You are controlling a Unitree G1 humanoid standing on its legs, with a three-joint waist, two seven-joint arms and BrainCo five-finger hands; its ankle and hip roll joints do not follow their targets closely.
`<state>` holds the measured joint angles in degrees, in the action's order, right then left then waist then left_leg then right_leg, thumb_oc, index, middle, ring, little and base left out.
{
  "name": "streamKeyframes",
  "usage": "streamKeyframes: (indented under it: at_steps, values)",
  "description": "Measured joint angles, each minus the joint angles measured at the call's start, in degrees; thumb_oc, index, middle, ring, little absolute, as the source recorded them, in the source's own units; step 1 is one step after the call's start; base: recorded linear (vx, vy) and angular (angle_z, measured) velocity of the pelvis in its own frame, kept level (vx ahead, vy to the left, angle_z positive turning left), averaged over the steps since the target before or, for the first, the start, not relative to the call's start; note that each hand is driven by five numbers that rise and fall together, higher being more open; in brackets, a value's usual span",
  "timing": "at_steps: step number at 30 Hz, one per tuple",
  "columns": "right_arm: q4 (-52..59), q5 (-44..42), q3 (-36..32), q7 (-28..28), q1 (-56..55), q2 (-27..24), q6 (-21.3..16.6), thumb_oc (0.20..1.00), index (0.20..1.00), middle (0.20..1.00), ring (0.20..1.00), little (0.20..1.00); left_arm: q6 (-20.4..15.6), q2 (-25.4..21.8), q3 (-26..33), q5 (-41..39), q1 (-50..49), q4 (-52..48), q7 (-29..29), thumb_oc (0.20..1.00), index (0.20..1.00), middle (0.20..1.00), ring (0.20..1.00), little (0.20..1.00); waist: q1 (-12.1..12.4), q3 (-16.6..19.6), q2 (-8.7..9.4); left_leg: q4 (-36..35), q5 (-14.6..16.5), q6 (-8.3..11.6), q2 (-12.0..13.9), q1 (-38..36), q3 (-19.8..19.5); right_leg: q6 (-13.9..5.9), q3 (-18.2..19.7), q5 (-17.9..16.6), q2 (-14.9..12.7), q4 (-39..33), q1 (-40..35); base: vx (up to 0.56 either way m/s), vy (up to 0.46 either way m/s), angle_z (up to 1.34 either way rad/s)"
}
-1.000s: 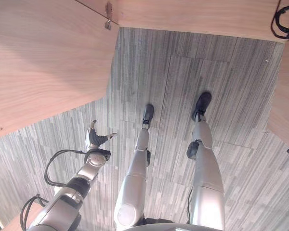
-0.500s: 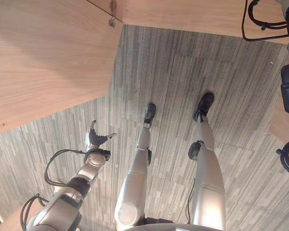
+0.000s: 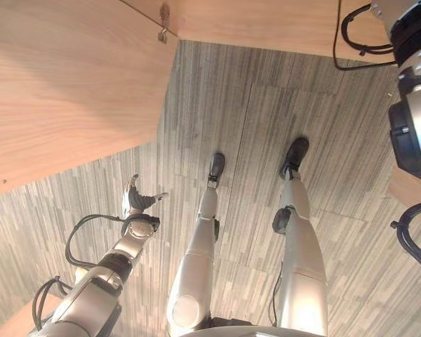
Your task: Put the empty folder in the office cabinet
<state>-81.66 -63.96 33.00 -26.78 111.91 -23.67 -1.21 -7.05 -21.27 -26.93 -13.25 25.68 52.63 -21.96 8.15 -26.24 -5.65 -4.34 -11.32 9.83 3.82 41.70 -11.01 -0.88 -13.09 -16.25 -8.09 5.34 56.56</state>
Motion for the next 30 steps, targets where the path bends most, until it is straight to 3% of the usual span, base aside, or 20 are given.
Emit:
streamKeyframes:
  at_steps: [2,3,4,5,8,9,12,14,17,21,26,30]
  values:
    - [0.09,0.14,0.02,0.03,-0.82,0.33,0.06,0.57,0.57,0.57,0.57,0.57,-0.02,-0.04,0.07,0.04,0.3,0.49,0.0,1.0,1.0,1.0,1.0,1.0,-0.12,-0.14,0.56,0.04,0.13,0.17,0.0,-1.3,0.07,-0.31,0.03,-0.08,0.05,-0.44,-1.53,-0.07,0.065,-0.05]
    - [0.2,0.52,-0.42,0.21,-1.62,0.47,0.25,0.555,0.555,0.555,0.555,0.555,-0.01,-0.26,0.16,0.04,0.88,1.65,-0.01,1.0,1.0,1.0,1.0,1.0,0.15,-0.83,1.62,0.03,0.32,0.11,0.05,-2.76,0.77,-0.46,0.26,-0.2,0.24,-0.77,-2.76,-0.02,0.033,-0.15]
    - [0.26,0.8,-1.04,0.34,-2.82,1.18,0.31,0.592,0.592,0.592,0.592,0.592,0.04,-0.47,0.18,0.04,0.89,2.68,-0.03,1.0,1.0,1.0,1.0,1.0,0.03,-1.06,2.21,0.02,0.59,0.33,0.25,-4.04,0.98,-0.49,0.48,-0.39,0.48,-1.29,-4.14,-0.1,0.03,-0.07]
    - [0.59,1.91,-1.94,0.44,-4.58,1.34,0.35,1.0,1.0,1.0,1.0,1.0,0.02,-0.08,0.07,0.12,0.68,3.47,0.01,1.0,1.0,1.0,1.0,1.0,-0.82,-0.82,2.66,0.16,1.09,0.33,0.36,-5.52,0.85,-0.91,0.14,-0.04,0.59,-2.39,-6.64,-0.05,0.067,0.01]
    - [0.93,4.84,-3.43,1.37,-7.97,0.73,0.87,1.0,1.0,1.0,1.0,1.0,0.04,-0.12,0.64,0.23,-0.1,3.48,0.23,1.0,1.0,1.0,1.0,1.0,-0.85,-0.62,4.6,1.0,1.53,-0.04,0.33,-8.39,0.92,-1.36,-0.14,-1.02,0.79,-4.07,-10.73,-0.07,0.077,-0.01]
    - [0.92,5.87,-7.14,1.64,-11.78,1.17,1.75,1.0,1.0,1.0,1.0,1.0,0.03,0.11,1.37,0.23,-1.27,3.54,0.31,1.0,1.0,1.0,1.0,1.0,-0.33,-2.21,5.5,0.02,1.96,-0.04,0.76,-13.66,1.05,-1.05,-0.16,-1.18,1.35,-6.22,-16.26,-0.02,0.115,-0.07]
    - [1.38,10.36,-9.86,2.27,-23.51,1.44,1.98,1.0,1.0,1.0,1.0,1.0,-0.25,0.55,1.81,1.28,-7.46,3.52,0.8,1.0,1.0,1.0,1.0,1.0,-0.94,5.89,6.8,0.4,3.68,-0.26,0.59,-15.6,1.07,-0.93,-0.29,-0.24,1.25,-7.74,-19.37,0.0,0.062,0.04]
    - [0.86,11.72,-10.87,2.41,-26.4,2.01,2.91,1.0,1.0,1.0,1.0,1.0,-0.05,0.17,1.83,1.37,-10.08,3.67,1.12,1.0,1.0,1.0,1.0,1.0,-1.51,8.15,7.02,0.38,4.25,-0.45,0.03,-17.07,1.53,-1.0,-0.1,-0.09,1.0,-8.29,-20.89,0.04,0.213,-0.06]
    - [2.55,18.11,-17.57,4.66,-36.86,1.43,4.35,1.0,1.0,1.0,1.0,1.0,0.79,1.04,5.1,2.61,-11.34,6.13,2.58,1.0,1.0,1.0,1.0,1.0,-0.22,8.2,6.97,0.04,5.02,-1.47,0.13,-23.8,1.91,-1.18,-0.19,-0.74,1.38,-9.42,-27.62,0.01,0.165,-0.1]
    - [8.61,20.59,-21.54,6.64,-53.92,4.37,3.99,1.0,1.0,1.0,1.0,1.0,2.62,3.52,6.67,4.55,-14.81,10.1,4.2,1.0,1.0,1.0,1.0,1.0,-2.91,9.98,7.4,0.38,7.69,-2.56,-0.31,-31.9,3.53,-1.92,0.41,0.83,1.57,-10.0,-35.66,0.01,0.144,-0.16]
    - [15.96,24.76,-16.52,10.93,-77.77,15.24,5.0,1.0,1.0,1.0,1.0,1.0,6.14,7.91,9.85,4.74,-15.62,16.86,5.76,1.0,1.0,1.0,1.0,1.0,-6.84,14.21,9.16,0.01,10.29,-3.96,-1.21,-40.53,7.52,-2.28,3.76,1.93,1.37,-10.03,-41.56,-0.01,0.147,-0.41]
    - [23.46,29.03,-9.64,16.17,-92.87,18.46,5.67,1.0,1.0,1.0,1.0,1.0,6.78,8.7,11.81,5.85,-14.64,17.21,6.74,1.0,1.0,1.0,1.0,1.0,-9.23,18.38,9.14,0.09,11.68,-5.14,-2.19,-45.39,10.65,-2.01,4.29,3.04,0.58,-10.02,-44.82,-0.04,0.077,-0.37]
